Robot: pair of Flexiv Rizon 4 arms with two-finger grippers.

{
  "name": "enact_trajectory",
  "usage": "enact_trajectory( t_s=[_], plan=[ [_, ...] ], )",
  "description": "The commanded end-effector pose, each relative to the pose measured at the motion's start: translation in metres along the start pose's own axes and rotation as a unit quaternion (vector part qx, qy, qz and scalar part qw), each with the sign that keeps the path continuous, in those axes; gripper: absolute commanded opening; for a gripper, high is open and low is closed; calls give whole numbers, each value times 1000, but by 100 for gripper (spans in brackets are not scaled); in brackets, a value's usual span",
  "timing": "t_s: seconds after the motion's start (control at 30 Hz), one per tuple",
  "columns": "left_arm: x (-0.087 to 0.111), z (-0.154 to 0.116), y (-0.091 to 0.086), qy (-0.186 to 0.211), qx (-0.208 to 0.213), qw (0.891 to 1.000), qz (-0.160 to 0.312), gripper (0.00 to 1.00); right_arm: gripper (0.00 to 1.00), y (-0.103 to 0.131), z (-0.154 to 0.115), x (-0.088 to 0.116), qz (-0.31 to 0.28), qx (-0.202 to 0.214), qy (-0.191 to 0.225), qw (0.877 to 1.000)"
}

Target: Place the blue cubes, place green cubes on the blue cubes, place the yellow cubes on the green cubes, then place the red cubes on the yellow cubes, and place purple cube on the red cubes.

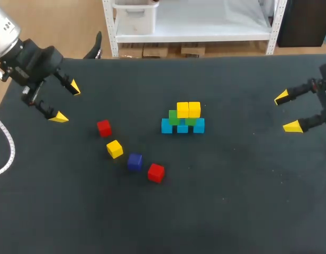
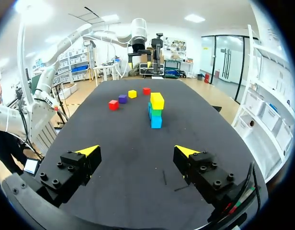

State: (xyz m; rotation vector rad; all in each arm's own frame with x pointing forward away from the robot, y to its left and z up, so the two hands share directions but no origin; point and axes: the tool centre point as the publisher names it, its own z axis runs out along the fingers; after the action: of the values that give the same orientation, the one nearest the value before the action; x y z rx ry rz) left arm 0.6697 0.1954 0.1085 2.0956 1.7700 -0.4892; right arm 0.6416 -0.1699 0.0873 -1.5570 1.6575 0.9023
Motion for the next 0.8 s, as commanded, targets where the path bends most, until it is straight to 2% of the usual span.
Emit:
enact_trajectory(
  t_s=[0.03,0.2,0.33,0.6,0.8],
  plan=[
    [4,-1,-4,1,-4,1000,7,100,100,0,0,1,-1,0,-1,1000],
    [12,2,-14,19,6,1000,13,100,100,0,0,1,-1,0,-1,1000],
    [8,7,-19,29,8,998,51,100,100,0,0,1,-1,0,-1,1000],
    [-10,28,-20,38,32,994,100,100,100,0,0,1,-1,0,-1,1000],
    [-34,53,-19,49,57,981,179,100,100,0,0,1,-1,0,-1,1000]
  ],
)
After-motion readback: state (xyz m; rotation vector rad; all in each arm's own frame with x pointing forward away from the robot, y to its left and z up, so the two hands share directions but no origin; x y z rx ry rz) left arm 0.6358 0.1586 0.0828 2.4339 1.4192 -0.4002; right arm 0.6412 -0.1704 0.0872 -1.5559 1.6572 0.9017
